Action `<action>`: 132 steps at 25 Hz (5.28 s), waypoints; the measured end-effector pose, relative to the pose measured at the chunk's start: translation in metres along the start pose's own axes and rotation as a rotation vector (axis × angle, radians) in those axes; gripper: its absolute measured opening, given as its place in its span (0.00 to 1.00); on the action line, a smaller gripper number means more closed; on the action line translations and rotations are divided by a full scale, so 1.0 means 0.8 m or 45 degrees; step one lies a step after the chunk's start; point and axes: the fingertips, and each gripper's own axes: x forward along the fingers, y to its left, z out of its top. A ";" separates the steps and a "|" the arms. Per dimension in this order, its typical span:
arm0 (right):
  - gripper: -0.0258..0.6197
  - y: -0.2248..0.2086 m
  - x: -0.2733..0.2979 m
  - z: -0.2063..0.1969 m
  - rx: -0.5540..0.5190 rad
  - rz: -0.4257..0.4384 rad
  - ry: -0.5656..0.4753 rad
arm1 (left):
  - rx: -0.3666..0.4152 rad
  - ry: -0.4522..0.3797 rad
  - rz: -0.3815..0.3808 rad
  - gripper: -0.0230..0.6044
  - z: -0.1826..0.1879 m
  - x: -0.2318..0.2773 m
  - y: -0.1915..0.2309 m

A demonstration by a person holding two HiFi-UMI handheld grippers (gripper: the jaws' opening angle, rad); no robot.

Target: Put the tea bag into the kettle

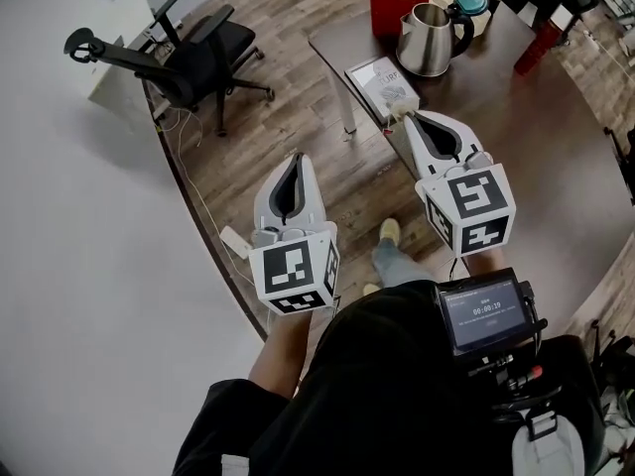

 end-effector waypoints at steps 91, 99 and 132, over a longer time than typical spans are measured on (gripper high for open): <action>0.06 -0.343 0.284 -0.093 0.385 -0.738 0.310 | 0.141 0.094 -0.977 0.04 0.066 0.524 -0.108; 0.09 -0.347 0.281 -0.083 0.365 -0.747 0.298 | 0.135 0.070 -0.979 0.04 0.075 0.518 -0.110; 0.05 -0.284 -0.023 -0.040 0.355 -0.945 0.031 | 0.205 0.022 -1.254 0.04 0.065 0.301 -0.290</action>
